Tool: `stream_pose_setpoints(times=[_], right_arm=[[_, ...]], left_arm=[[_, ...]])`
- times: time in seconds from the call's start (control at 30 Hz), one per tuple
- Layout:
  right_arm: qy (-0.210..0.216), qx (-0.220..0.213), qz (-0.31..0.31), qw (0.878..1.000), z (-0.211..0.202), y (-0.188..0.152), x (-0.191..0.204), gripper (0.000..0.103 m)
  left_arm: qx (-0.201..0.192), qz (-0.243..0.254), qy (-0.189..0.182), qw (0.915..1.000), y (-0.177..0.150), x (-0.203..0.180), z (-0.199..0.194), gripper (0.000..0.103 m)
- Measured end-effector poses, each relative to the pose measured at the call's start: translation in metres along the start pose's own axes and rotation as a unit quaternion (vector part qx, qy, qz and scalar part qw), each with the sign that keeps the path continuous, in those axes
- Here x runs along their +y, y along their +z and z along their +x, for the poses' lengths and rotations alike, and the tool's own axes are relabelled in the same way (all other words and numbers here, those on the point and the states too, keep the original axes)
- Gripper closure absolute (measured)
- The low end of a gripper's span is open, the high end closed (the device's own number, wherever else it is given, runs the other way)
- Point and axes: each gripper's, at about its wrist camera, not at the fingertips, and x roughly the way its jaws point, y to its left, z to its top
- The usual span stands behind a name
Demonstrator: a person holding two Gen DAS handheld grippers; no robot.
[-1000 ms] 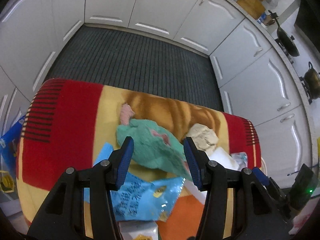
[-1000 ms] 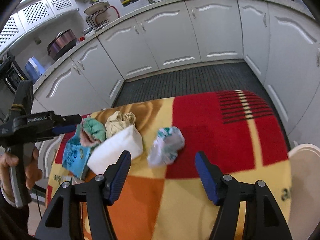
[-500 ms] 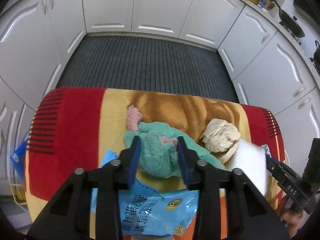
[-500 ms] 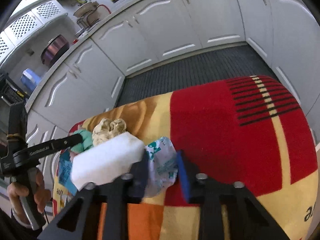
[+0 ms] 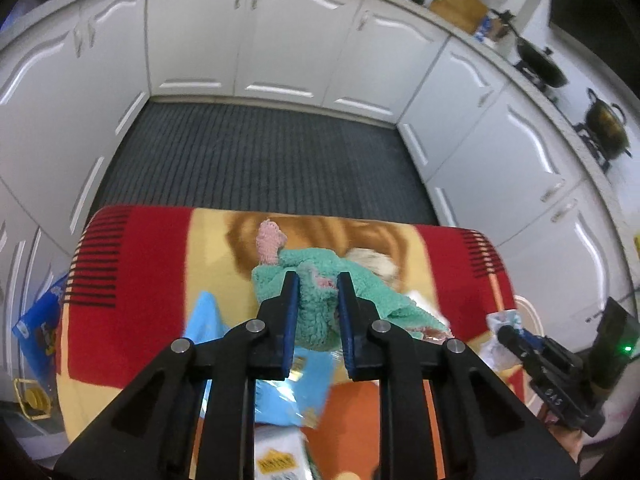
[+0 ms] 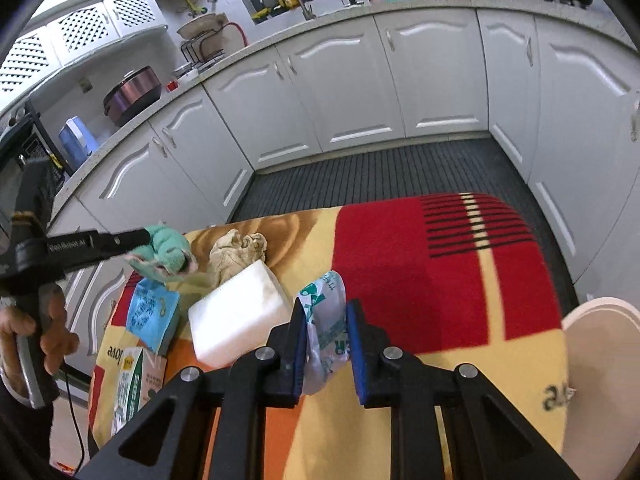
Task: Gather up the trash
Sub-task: 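Grasp the green towel with the left gripper while the right gripper grasps the wipes pack, then carry towel and wipes pack over the bin and open both grippers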
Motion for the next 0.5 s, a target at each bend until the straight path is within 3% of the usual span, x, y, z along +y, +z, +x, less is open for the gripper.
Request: stream_pose_setpoints(times=[0.2,0.5], right_arm=[[-0.014,-0.011,-0.005,1.000,-0.028,-0.011,-0.007,0.085],[-0.044,-0.019,-0.004,0.999,-0.063,-0.032,-0.029,0.085]], left_arm=[[-0.006,0.042,-0.027,0.9987,-0.017,-0.045,-0.022,0.087],[0.004,0.103,-0.046,0.9937,-0.051,-0.110,-0.019,0.087]])
